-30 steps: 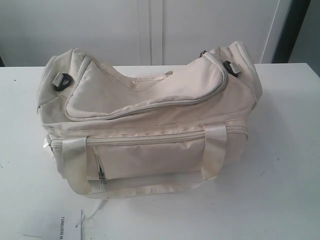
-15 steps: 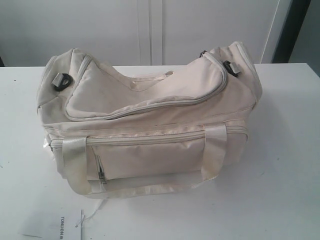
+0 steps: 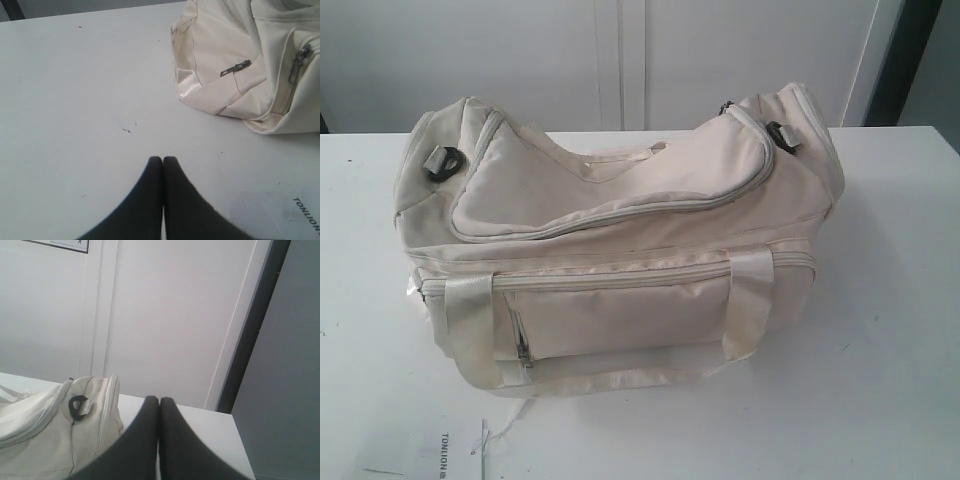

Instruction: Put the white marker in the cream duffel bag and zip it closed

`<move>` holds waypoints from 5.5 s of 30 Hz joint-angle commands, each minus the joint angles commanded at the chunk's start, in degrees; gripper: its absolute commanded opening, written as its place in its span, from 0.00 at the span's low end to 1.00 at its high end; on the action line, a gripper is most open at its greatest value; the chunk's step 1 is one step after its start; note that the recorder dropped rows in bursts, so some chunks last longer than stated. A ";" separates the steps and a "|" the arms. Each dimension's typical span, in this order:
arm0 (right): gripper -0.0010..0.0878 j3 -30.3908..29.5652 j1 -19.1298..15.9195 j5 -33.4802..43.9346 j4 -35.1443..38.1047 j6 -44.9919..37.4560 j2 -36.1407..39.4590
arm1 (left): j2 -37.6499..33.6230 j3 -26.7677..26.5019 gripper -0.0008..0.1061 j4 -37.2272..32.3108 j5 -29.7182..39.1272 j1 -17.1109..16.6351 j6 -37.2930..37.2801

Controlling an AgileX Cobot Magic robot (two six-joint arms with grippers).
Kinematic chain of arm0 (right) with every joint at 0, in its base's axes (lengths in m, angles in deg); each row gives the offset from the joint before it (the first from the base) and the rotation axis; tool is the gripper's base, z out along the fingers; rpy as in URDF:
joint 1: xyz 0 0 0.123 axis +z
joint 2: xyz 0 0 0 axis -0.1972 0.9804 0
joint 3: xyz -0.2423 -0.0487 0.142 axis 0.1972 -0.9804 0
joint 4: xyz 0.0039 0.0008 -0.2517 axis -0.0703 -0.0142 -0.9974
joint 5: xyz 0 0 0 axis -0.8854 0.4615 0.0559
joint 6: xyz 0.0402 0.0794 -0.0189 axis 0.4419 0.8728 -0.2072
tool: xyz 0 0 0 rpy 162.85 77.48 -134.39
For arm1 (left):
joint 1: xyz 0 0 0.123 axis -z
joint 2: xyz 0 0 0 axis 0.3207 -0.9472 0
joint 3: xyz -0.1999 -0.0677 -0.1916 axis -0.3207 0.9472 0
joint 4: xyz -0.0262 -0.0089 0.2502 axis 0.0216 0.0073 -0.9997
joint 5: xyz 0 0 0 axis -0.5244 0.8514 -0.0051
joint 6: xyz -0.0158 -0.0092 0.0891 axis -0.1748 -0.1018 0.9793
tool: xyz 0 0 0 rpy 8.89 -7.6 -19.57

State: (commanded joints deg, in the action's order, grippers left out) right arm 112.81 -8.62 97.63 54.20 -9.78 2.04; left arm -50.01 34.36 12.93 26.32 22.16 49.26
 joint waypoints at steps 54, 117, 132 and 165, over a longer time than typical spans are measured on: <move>0.01 0.00 0.00 0.00 0.00 0.00 0.00 | 0.00 1.94 0.01 0.00 -3.96 0.00 0.28; 0.01 -35.81 0.00 -0.45 -1.12 9.63 -24.14 | 0.00 1.94 0.01 0.00 -3.95 0.00 0.28; 0.01 -35.81 0.00 1.30 -1.34 9.31 -24.14 | 0.00 1.94 0.01 0.00 -3.95 0.00 0.28; 0.01 -35.81 0.00 2.19 -1.34 9.31 -24.14 | 0.00 1.94 0.01 0.00 -3.95 0.00 0.28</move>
State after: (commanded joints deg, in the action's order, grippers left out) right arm 77.01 -8.62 99.82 52.86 -0.47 -22.10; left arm -50.01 36.30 12.93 22.37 22.16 49.54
